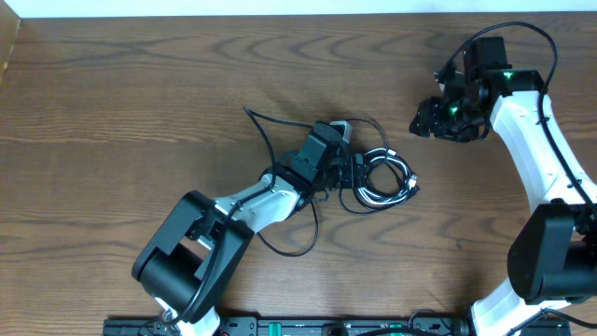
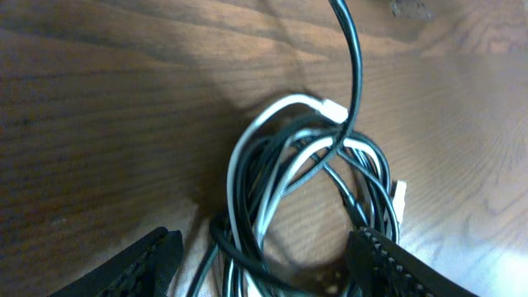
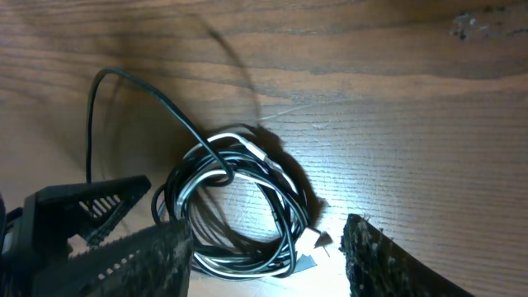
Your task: Untangle cables
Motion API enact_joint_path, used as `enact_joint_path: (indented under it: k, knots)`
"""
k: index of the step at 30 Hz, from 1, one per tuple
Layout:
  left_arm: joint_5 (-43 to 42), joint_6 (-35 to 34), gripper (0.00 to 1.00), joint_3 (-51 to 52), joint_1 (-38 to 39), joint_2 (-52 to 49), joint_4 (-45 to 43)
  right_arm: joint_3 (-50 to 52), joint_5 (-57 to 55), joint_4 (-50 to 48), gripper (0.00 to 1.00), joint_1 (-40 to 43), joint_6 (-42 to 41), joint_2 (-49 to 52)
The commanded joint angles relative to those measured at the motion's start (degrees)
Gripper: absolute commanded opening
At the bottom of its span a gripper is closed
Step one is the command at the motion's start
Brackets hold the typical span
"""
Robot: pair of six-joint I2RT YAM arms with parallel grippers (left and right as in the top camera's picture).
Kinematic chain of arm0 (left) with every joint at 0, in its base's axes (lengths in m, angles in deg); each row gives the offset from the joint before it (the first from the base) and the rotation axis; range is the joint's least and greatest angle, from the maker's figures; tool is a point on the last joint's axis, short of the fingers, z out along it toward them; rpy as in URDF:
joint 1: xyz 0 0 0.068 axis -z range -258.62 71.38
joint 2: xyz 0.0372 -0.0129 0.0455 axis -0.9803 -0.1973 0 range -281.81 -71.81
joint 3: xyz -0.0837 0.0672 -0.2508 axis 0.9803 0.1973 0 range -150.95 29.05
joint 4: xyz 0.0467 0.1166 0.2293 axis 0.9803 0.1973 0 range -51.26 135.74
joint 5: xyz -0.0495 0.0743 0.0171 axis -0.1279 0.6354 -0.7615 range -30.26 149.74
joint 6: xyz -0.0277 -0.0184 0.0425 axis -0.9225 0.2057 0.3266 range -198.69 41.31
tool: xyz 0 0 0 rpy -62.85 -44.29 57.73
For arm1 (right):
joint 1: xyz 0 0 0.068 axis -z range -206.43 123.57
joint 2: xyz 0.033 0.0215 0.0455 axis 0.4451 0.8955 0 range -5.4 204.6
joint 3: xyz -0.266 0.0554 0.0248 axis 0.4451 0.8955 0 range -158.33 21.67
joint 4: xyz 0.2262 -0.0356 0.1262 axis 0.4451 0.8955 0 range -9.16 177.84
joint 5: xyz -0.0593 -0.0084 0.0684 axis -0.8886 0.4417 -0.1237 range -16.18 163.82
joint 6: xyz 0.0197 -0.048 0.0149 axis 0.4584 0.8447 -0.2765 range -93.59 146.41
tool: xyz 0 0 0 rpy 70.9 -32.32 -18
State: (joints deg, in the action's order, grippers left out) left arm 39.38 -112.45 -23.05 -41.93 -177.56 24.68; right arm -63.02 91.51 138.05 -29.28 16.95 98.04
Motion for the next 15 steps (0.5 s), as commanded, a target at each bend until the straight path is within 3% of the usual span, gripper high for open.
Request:
enact_joint_path:
  k: [1, 7, 15]
  knots:
    - [1.8, -2.8, 0.68, -0.3, 0.0, -0.8, -0.9, -0.3, -0.6, -0.2, 0.56, 0.1, -0.1, 0.2]
    - [1.8, -3.0, 0.55, -0.3, 1.0, -0.8, -1.1, -0.3, -0.7, -0.2, 0.56, 0.1, -0.1, 0.2]
    - [5.0, -4.9, 0.54, -0.3, 3.3, -2.0, -1.5, -0.3, -0.7, -0.1, 0.56, 0.1, -0.1, 0.2]
